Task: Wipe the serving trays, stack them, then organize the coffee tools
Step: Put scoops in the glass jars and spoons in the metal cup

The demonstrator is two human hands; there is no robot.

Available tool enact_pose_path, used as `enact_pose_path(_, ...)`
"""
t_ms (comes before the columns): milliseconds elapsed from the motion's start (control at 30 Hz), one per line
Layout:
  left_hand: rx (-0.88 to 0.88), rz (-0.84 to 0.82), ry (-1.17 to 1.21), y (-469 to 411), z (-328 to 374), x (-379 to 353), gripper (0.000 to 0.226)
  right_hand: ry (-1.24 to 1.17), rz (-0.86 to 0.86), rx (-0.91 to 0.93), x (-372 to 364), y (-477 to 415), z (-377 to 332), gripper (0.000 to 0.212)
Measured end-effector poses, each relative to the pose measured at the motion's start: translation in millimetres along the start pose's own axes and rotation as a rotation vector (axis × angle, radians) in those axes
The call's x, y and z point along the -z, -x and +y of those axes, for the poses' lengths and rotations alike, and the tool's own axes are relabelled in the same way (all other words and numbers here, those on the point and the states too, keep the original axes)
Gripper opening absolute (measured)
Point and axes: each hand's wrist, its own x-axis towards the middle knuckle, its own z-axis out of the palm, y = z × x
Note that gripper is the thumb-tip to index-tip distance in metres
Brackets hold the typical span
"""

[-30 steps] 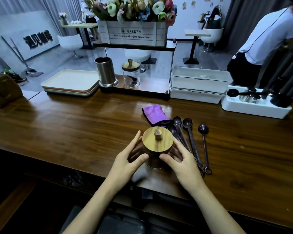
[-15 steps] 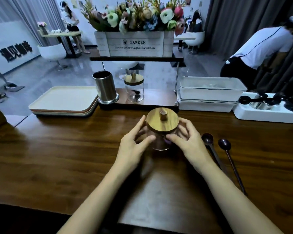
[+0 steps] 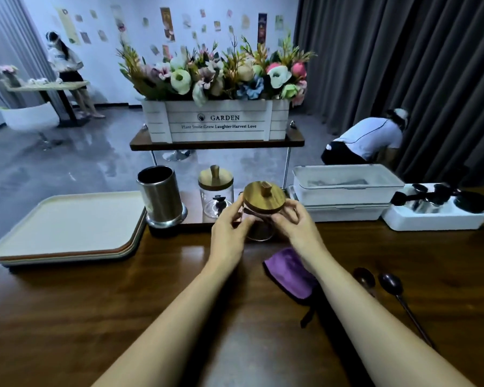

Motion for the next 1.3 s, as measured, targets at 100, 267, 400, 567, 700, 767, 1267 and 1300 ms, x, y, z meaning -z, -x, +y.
enact_pose_path(100, 0.025, 0.009, 0.054, -13, -2, -7, 0.057, 0.012, 0.048, 0.035, -9, -14, -3, 0.039)
enact_pose_path(267, 0.041, 0.019, 0.043, -28, -18, -25, 0.056, 0.026, 0.039, 0.065, -14, -41, 1, 0.047)
enact_pose_path(400, 0.068, 0.022, 0.01, -35, -22, -33, 0.059, 0.025, -0.015, 0.115, -15, -59, 10, 0.055)
enact_pose_path(567, 0.097, 0.002, -0.047, -44, -23, -35, 0.054, 0.07, 0.025, 0.099, -17, -79, 21, 0.059)
enact_pose_path(700, 0.102, 0.009, -0.077, -49, -28, -37, 0.053, 0.096, 0.01, 0.111, -18, -101, 33, 0.078)
enact_pose_path(767, 0.114, 0.023, -0.073, -51, -30, -38, 0.059, 0.101, 0.016, 0.134, -18, -104, 33, 0.077)
enact_pose_path(1267, 0.177, -0.005, -0.068, -46, -50, -13, 0.05, 0.153, 0.089, 0.141, -21, -95, 38, 0.071)
enact_pose_path(1300, 0.184, 0.005, -0.053, -46, -49, -10, 0.05, 0.182, 0.09, 0.14, -21, -95, 40, 0.07)
